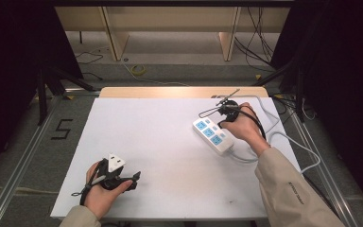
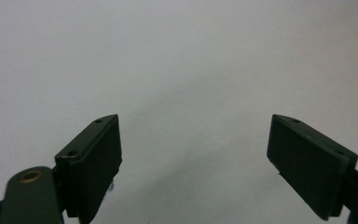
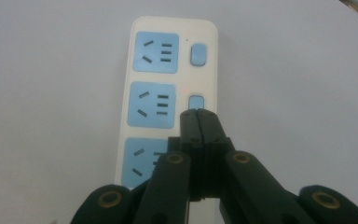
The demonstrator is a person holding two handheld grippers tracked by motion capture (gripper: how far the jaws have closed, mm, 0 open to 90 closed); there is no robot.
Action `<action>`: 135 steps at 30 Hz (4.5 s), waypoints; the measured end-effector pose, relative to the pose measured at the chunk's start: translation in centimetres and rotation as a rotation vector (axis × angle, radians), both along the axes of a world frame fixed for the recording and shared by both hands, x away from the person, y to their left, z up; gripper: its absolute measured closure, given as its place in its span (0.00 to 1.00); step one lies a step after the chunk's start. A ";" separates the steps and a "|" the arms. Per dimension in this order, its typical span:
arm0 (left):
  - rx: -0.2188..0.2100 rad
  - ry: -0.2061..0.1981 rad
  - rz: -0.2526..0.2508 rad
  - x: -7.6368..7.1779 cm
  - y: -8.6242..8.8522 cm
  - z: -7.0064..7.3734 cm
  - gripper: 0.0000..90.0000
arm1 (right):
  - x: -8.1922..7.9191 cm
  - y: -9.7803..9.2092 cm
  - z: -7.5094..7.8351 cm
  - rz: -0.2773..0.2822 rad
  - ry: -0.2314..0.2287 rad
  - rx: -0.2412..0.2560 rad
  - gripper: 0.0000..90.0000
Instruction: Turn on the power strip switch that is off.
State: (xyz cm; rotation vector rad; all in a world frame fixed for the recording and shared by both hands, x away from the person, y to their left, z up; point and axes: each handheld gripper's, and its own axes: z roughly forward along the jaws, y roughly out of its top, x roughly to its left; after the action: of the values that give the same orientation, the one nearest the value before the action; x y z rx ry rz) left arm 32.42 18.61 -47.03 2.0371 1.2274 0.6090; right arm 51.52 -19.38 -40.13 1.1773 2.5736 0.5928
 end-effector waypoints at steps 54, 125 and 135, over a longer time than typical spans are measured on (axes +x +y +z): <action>-0.001 -0.003 -0.006 0.0 0.0 0.0 0.19 | 3.5 2.2 -0.2 -0.013 0.011 -0.026 1.00; -0.004 0.001 -0.007 0.1 0.0 -0.1 0.19 | 6.2 4.0 -2.7 -0.020 0.041 -0.035 1.00; -0.005 -0.001 -0.006 0.1 0.0 -0.1 0.19 | 6.3 4.4 -2.9 -0.010 0.043 -0.039 1.00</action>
State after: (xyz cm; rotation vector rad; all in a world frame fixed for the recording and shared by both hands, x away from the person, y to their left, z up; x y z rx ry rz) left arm 32.53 18.57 -47.16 2.0357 1.2207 0.6029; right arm 57.78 -15.02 -43.00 1.2027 2.6009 0.5180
